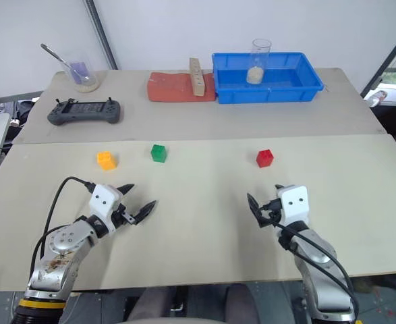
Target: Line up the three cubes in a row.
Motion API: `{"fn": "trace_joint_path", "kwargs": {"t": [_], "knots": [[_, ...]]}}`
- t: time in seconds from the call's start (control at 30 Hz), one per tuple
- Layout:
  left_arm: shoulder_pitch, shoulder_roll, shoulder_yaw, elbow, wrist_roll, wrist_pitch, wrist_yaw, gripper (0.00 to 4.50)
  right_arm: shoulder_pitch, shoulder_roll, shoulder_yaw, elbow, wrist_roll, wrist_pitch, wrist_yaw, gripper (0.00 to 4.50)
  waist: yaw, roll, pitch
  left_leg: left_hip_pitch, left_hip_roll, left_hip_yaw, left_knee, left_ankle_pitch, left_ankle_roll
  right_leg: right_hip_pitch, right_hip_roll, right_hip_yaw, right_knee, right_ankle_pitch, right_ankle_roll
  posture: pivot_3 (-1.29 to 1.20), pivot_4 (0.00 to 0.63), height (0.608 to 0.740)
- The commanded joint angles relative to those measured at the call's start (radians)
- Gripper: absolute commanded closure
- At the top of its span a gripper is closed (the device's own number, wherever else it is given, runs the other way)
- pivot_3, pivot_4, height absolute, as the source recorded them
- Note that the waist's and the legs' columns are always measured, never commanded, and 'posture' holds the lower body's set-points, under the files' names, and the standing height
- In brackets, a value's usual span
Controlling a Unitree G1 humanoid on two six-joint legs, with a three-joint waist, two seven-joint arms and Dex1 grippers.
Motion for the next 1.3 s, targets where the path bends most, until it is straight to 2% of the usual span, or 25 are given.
{"fn": "trace_joint_path", "kwargs": {"t": [0.03, 0.27, 0.37, 0.5, 0.67, 0.83, 1.3], "knots": [[0.000, 0.009, -0.006, -0.016, 0.007, -0.018, -0.009, 0.00, -0.012, -0.009, -0.022, -0.034, -0.003, 0.004, -0.007, 0.02, 0.000, 0.000, 0.000, 0.000, 0.000, 0.000, 0.000, 0.000, 0.000, 0.000, 0.000, 0.000, 0.000, 0.000, 0.000, 0.00, 0.150, 0.740], [-0.056, 0.009, -0.010, -0.002, -0.038, -0.009, -0.062, 0.00, -0.014, -0.026, -0.039, -0.078, 0.002, 0.052, -0.018, 0.02, 0.001, 0.000, 0.000, 0.000, 0.000, 0.000, 0.000, 0.000, 0.000, 0.000, 0.000, 0.000, 0.000, 0.000, 0.000, 0.00, 0.150, 0.740], [-0.124, 0.039, -0.021, -0.014, -0.132, 0.074, -0.177, 0.00, -0.033, -0.029, -0.068, -0.080, 0.028, 0.076, -0.021, 0.02, 0.001, 0.000, 0.000, 0.000, 0.000, 0.000, 0.000, 0.000, 0.000, 0.000, 0.000, 0.000, 0.000, 0.000, 0.000, 0.00, 0.150, 0.740], [-0.223, 0.088, -0.098, -0.038, -0.148, 0.052, -0.323, 0.00, -0.097, -0.038, -0.079, -0.031, 0.035, 0.096, -0.014, 0.02, -0.002, 0.000, 0.000, 0.000, 0.000, 0.000, 0.000, 0.000, 0.000, 0.000, 0.001, 0.000, 0.000, 0.000, 0.000, 0.00, 0.150, 0.740], [-0.358, 0.053, -0.157, 0.005, -0.141, 0.031, -0.376, 0.00, -0.230, -0.045, -0.072, 0.124, 0.019, 0.100, -0.013, 0.02, -0.002, 0.000, 0.000, 0.000, -0.001, 0.001, 0.000, 0.000, 0.000, 0.000, 0.002, 0.000, 0.001, 0.000, 0.000, 0.00, 0.150, 0.740], [-0.430, 0.021, -0.158, 0.044, -0.146, 0.035, -0.379, 0.00, -0.341, -0.026, -0.070, 0.323, 0.016, 0.055, -0.007, 0.02, -0.004, 0.000, 0.000, 0.000, 0.000, 0.001, 0.001, 0.000, 0.000, 0.000, 0.003, 0.000, 0.001, 0.000, 0.000, 0.00, 0.150, 0.740], [-0.434, 0.025, -0.127, 0.006, -0.167, 0.078, -0.346, 0.00, -0.648, 0.001, -0.041, 0.897, -0.064, -0.242, 0.003, 0.02, -0.025, 0.000, 0.000, 0.000, 0.000, 0.001, 0.001, 0.001, 0.000, 0.000, 0.004, 0.000, 0.001, 0.000, 0.000, 0.00, 0.150, 0.740]]}}
